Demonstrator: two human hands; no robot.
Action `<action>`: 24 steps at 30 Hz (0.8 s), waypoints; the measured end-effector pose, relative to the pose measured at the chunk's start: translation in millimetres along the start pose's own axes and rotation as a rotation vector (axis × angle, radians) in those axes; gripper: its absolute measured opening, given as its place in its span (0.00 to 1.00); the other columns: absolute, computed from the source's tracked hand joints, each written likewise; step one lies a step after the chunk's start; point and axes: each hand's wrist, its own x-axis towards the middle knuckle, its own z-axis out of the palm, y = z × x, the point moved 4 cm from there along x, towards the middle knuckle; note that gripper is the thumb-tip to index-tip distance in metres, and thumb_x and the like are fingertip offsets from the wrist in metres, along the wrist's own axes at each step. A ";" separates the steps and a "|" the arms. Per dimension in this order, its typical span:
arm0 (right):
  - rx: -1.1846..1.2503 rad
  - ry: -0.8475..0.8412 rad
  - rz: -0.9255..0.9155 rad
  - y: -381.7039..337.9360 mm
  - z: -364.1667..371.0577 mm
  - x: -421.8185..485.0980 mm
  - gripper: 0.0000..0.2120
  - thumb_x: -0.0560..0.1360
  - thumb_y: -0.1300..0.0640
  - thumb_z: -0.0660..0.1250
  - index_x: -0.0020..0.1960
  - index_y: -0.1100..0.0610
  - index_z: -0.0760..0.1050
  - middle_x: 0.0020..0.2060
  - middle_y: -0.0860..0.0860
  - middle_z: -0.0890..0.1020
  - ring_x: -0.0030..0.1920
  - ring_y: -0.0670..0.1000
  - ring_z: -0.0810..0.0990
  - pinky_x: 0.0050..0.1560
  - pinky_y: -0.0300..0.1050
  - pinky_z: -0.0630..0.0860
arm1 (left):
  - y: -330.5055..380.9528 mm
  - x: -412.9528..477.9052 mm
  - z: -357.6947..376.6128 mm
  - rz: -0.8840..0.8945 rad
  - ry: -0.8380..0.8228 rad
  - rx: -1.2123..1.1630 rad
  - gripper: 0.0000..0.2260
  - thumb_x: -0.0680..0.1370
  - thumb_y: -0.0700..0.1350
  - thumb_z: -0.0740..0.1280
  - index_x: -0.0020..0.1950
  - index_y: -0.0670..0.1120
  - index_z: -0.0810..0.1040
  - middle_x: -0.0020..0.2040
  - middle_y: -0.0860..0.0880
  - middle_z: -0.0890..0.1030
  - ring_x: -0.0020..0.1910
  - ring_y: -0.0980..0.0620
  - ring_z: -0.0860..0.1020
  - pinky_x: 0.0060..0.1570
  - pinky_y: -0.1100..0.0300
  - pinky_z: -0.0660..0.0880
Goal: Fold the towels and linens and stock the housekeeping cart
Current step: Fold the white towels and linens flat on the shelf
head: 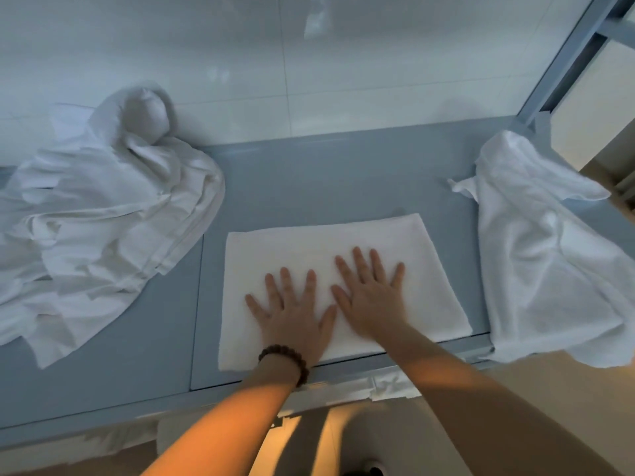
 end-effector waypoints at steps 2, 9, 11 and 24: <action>-0.007 -0.039 -0.027 1.3 -11.7 25.0 0.28 0.80 0.37 0.40 0.77 0.41 0.38 0.78 0.48 0.40 0.77 0.55 0.37 0.69 0.72 0.39 | 5.9 19.8 -8.3 -0.039 0.002 0.006 0.32 0.77 0.67 0.42 0.78 0.57 0.39 0.79 0.42 0.39 0.76 0.36 0.37 0.66 0.28 0.35; 0.032 0.065 -0.099 -26.0 5.3 -10.1 0.25 0.81 0.43 0.40 0.77 0.42 0.45 0.78 0.49 0.46 0.78 0.54 0.41 0.71 0.69 0.41 | 4.7 -1.8 1.5 -0.024 0.007 -0.008 0.30 0.75 0.63 0.33 0.77 0.60 0.37 0.79 0.47 0.39 0.77 0.39 0.37 0.64 0.28 0.32; 0.012 0.071 -0.098 -12.7 5.5 -9.9 0.26 0.80 0.40 0.39 0.77 0.41 0.44 0.78 0.48 0.46 0.78 0.52 0.42 0.72 0.67 0.41 | -4.2 -3.9 0.6 -0.034 0.035 -0.023 0.32 0.74 0.66 0.33 0.77 0.61 0.39 0.79 0.51 0.40 0.77 0.43 0.38 0.64 0.29 0.31; 0.012 0.114 0.092 100.1 1.3 -24.2 0.32 0.79 0.38 0.42 0.79 0.50 0.45 0.78 0.53 0.48 0.78 0.53 0.44 0.75 0.59 0.42 | -41.9 23.8 -9.8 0.031 0.077 0.082 0.27 0.80 0.62 0.39 0.78 0.59 0.43 0.80 0.51 0.45 0.78 0.45 0.41 0.69 0.31 0.38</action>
